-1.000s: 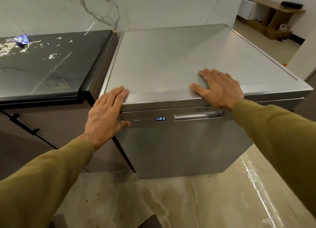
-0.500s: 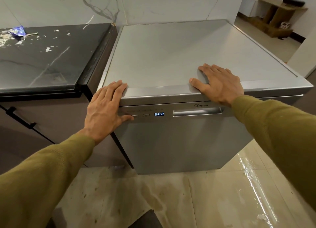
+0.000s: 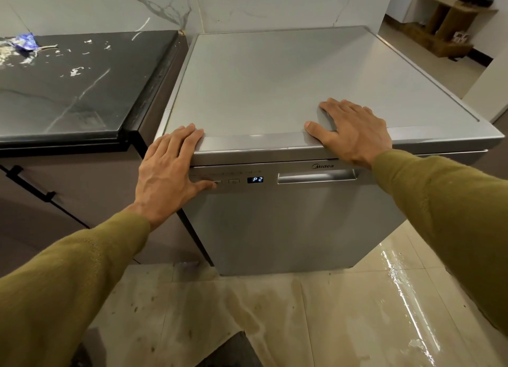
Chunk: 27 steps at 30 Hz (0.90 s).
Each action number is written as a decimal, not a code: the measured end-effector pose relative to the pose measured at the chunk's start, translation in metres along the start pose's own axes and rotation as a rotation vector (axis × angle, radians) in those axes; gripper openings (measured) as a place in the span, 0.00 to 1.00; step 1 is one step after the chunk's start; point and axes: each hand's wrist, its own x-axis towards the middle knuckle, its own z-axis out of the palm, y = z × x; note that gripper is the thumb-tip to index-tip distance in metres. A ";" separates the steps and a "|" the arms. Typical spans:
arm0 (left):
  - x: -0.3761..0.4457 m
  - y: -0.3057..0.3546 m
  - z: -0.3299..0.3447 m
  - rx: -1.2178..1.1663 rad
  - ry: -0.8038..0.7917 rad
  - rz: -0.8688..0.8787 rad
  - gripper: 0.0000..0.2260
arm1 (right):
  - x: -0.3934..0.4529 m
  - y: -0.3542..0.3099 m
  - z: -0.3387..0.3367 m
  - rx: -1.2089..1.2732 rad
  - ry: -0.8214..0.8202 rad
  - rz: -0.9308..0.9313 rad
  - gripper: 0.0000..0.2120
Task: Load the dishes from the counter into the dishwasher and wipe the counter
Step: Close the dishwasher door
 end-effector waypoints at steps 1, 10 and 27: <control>0.000 0.000 0.000 0.000 0.000 -0.001 0.46 | 0.000 0.000 0.000 0.003 0.002 0.001 0.34; 0.000 0.002 0.000 -0.001 0.014 -0.011 0.46 | 0.000 0.000 0.000 0.004 0.008 0.003 0.34; 0.001 0.005 0.002 -0.007 0.013 -0.055 0.46 | 0.000 0.000 0.001 0.002 0.010 0.000 0.34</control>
